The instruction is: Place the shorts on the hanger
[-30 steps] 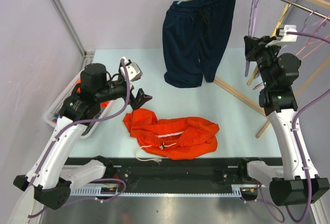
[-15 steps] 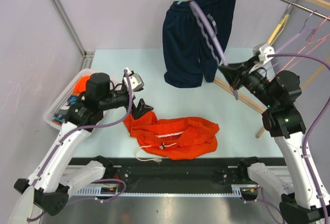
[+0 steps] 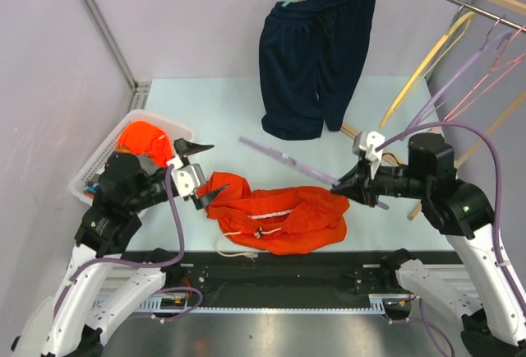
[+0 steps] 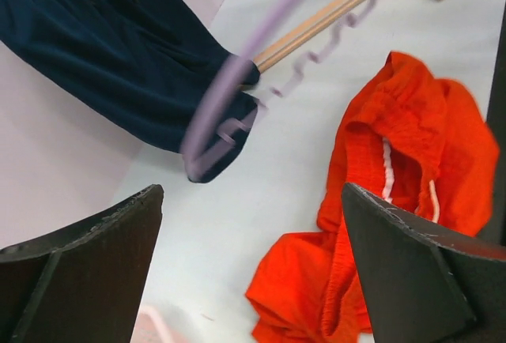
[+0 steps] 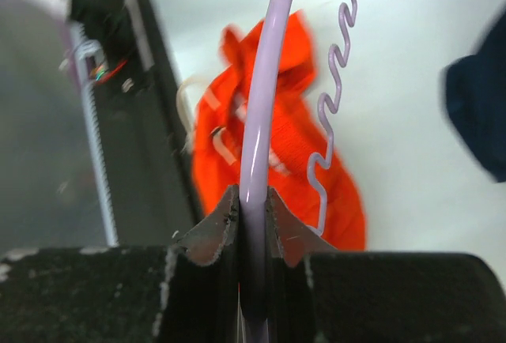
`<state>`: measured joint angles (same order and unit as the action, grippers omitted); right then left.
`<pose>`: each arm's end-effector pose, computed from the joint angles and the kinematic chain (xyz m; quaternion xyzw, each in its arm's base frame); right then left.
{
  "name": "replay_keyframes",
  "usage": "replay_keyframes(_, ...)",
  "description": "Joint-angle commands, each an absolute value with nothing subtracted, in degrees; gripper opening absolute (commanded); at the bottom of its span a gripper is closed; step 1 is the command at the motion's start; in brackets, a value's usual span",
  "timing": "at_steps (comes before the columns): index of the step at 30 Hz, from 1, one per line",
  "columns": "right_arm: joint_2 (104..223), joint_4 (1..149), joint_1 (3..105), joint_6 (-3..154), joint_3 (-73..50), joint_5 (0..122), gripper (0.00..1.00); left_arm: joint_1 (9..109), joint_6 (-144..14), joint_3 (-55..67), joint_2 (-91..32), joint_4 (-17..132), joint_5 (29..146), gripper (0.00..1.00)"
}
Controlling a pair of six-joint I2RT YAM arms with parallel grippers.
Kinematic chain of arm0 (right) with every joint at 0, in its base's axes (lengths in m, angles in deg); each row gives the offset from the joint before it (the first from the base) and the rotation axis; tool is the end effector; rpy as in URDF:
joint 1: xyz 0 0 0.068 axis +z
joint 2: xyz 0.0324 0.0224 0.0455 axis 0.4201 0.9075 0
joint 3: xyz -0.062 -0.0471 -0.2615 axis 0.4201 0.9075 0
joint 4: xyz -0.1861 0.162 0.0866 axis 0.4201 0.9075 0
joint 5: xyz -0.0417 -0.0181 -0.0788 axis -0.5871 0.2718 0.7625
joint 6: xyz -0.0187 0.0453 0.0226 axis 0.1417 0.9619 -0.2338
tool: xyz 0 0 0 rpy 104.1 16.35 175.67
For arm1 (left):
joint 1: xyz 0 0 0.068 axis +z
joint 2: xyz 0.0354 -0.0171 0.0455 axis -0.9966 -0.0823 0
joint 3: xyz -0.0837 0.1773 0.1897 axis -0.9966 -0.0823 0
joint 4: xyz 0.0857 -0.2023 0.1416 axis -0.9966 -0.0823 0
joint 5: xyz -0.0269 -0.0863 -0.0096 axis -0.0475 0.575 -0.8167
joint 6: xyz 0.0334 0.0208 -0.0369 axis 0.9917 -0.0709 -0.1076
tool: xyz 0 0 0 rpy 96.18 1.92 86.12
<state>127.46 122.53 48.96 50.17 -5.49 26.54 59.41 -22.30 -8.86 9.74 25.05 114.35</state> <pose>0.1043 0.0731 0.4155 -0.4660 0.6591 0.3281 0.4907 0.0947 -0.0687 0.3975 0.5177 0.5461 -0.2019 0.6269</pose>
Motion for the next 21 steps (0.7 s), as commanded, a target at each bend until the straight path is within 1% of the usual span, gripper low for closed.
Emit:
replay_keyframes(1, 130.13, 132.15, 54.89, 41.94, -9.03, 21.53, 0.00, 59.18, -11.21, -9.29, 7.35, 22.43, 118.10, 0.97)
replay_keyframes(3, 131.46, 134.00, 59.88, 41.50, -9.64, 23.45, 0.00, 59.18, -8.76, -8.33, 4.55, 19.97, 120.47, 0.95)
replay_keyframes(7, 132.96, 133.13, 66.31, 42.81, -9.74, 27.76, 0.00, 57.78, -2.51, -7.44, 0.14, 12.94, 124.78, 0.85)
replay_keyframes(9, 133.13, 132.07, 66.59, 43.07, -9.56, 28.12, 0.00, 56.98, 0.21, -7.53, -1.17, 9.42, 126.35, 0.81)
replay_keyframes(10, 133.22, 131.98, 66.68, 43.08, -9.65, 27.95, 0.00, 56.11, 1.09, -7.88, -1.44, 8.28, 126.63, 0.77)
replay_keyframes(13, 134.01, 132.07, 67.20, 42.46, -9.65, 28.65, 0.00, 54.96, 3.03, -9.02, -1.80, 5.73, 127.33, 0.75)
replay_keyframes(17, 134.19, 131.89, 67.73, 41.85, -9.30, 29.35, 0.00, 54.78, 3.21, -10.69, -0.92, 3.88, 128.47, 0.75)
replay_keyframes(21, 134.10, 132.42, 67.91, 41.32, -9.03, 29.88, 0.00, 54.78, 6.98, -12.10, 0.75, 0.28, 124.70, 0.73)
